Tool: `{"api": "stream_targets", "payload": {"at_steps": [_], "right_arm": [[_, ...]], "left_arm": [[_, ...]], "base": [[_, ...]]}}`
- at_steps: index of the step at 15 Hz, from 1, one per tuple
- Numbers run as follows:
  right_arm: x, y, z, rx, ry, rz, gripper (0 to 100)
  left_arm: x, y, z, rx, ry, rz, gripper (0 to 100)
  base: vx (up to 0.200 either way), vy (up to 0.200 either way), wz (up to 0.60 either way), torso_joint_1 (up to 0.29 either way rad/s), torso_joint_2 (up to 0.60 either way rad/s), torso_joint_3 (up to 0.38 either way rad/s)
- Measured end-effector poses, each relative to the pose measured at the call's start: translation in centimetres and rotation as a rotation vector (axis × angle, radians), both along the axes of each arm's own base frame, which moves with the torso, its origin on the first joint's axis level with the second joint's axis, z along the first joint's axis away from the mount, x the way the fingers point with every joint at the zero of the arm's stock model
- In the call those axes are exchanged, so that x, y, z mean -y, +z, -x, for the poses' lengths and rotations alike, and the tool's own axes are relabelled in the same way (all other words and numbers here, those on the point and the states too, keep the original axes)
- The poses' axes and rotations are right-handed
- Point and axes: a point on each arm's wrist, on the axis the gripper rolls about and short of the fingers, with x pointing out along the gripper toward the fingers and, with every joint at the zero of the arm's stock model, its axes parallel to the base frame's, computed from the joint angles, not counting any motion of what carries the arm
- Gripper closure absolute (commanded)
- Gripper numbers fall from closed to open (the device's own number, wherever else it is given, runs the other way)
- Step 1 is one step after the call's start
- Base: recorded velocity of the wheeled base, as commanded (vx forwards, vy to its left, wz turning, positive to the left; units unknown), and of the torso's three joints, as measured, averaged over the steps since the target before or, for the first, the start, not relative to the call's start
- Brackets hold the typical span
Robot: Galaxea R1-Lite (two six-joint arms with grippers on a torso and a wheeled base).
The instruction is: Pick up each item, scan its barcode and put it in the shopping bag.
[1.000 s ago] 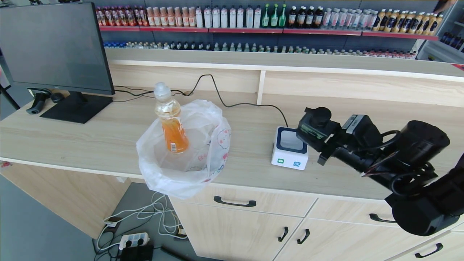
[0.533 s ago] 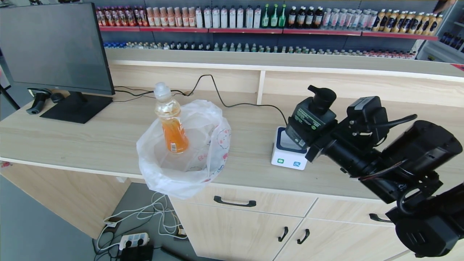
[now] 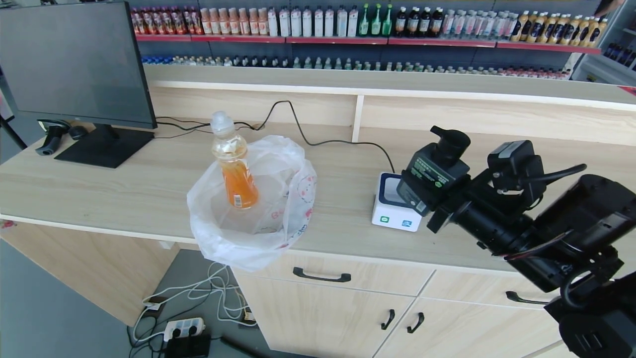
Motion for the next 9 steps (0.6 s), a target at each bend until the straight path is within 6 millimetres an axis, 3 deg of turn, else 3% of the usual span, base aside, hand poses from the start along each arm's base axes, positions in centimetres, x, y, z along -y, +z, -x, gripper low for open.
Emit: {"api": "stream_targets", "payload": {"at_steps": [2,9], "right_arm": [[0.1,0.1,-0.1,0.0,-0.004,-0.005,100],[0.4,1.3,-0.9,0.042,-0.021,-0.035,100]], "left_arm": [[0.0,0.0,0.0,-0.001,0.001,0.0,0],[0.0,0.0,0.0,0.0,0.001,0.003,0]], "base": [[0.0,0.0,0.0,0.0,0.0,0.0],[0.0,0.2,0.0,0.005,0.0,0.002]]}}
